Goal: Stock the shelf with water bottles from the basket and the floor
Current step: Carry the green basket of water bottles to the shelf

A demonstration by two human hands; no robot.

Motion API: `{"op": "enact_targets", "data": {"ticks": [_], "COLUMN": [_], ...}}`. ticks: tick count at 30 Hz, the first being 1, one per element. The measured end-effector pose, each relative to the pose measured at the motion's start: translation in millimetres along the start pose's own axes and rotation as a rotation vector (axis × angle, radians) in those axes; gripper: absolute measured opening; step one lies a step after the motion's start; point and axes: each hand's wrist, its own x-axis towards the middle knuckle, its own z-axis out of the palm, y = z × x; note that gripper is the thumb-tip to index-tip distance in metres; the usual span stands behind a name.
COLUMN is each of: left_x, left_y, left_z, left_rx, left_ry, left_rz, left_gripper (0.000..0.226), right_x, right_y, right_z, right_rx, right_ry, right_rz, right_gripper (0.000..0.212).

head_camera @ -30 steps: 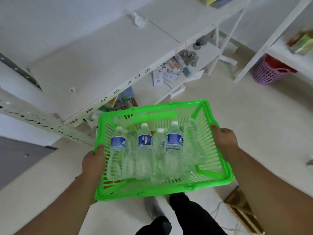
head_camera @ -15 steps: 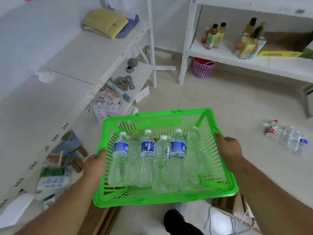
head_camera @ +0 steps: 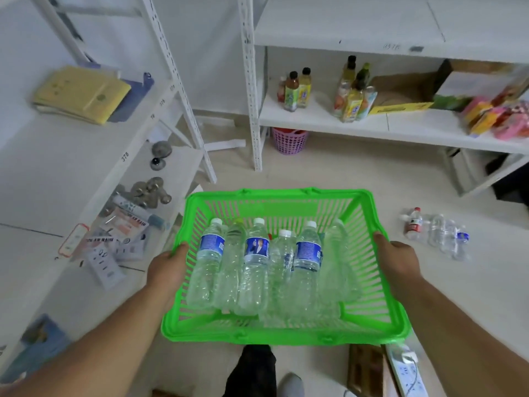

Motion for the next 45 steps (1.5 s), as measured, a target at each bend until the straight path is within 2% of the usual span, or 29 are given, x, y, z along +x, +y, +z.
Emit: {"op": "enact_targets", "data": {"ticks": [11,18,24,29,36,41,45], "left_x": [127.2,184.7,244.1,299.7,385.6,450.5,511.6], "left_y": [116.5,190.0,238.8,257.8,273.8,263.4,242.7], "left_z": [65.4,104.8,159.4,206.1,268.5,320.3,375.2], "left_rx": [0.132,0.266,0.333,0.357,0.469,0.492,0.540], "left_ry": [-0.131,-0.177,-0.156,-0.182,-0.305,-0.363,-0.343], "left_rz": [0.073,0.097,0.082,0.054,0.041,0.024,0.009], "left_gripper": [0.042,0.054,0.052,0.052,0.042,0.040,0.031], "right_x": [92.6,167.9,258.0,325.3,406.6,466.5,530.5], "right_y": [-68.6,-105.5,-136.7,-155.0,-170.8,-160.3,-133.1], "right_z": [31.8,46.3,65.1,90.6,139.1,191.6,246.2], "right_rx": [0.029,0.052,0.050,0.031,-0.035,-0.065,-0.063], "right_ry": [0.092,0.072,0.040,0.039,0.024,-0.008,-0.025], "right_rz": [0.146,0.205,0.227,0.214,0.257,0.297,0.302], "right_gripper": [0.051,0.051,0.048,0.051,0.050,0.042,0.037]}}
